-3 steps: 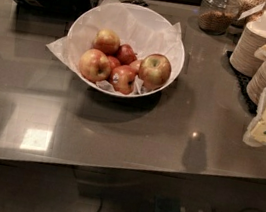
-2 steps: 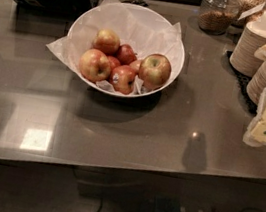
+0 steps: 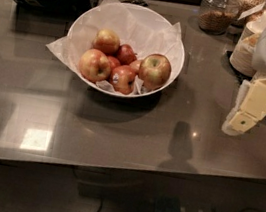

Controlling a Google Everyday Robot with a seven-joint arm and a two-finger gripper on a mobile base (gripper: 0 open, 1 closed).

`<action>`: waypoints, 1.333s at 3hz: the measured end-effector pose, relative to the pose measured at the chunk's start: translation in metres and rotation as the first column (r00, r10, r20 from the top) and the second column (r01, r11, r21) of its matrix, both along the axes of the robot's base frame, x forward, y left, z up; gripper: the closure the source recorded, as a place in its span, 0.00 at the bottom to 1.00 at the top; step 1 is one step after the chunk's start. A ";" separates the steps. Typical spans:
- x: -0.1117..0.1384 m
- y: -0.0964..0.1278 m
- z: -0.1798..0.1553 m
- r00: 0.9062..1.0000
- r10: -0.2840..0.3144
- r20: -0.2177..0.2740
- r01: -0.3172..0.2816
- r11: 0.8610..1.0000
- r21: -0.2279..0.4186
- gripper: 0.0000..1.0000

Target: Pick apple from white bowl

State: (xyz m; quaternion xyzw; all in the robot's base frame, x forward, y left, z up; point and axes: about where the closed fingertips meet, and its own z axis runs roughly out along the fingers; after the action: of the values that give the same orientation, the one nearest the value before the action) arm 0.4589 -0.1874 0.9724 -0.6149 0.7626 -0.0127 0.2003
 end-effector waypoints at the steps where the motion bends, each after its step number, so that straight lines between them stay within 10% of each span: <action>1: 0.020 0.025 0.001 0.997 0.062 0.053 -0.066 0.994 0.090 0.00; 2: 0.032 0.051 -0.009 0.991 0.129 0.042 -0.134 0.968 0.212 0.00; 4: 0.043 0.070 -0.017 0.988 0.142 0.064 -0.152 0.967 0.204 0.00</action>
Offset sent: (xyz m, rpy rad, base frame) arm 0.0477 0.0725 -0.0185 0.3512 -0.0059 0.2039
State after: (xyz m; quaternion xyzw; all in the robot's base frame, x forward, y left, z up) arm 0.5020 -0.1170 0.9550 -0.6449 0.7069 0.0669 0.2827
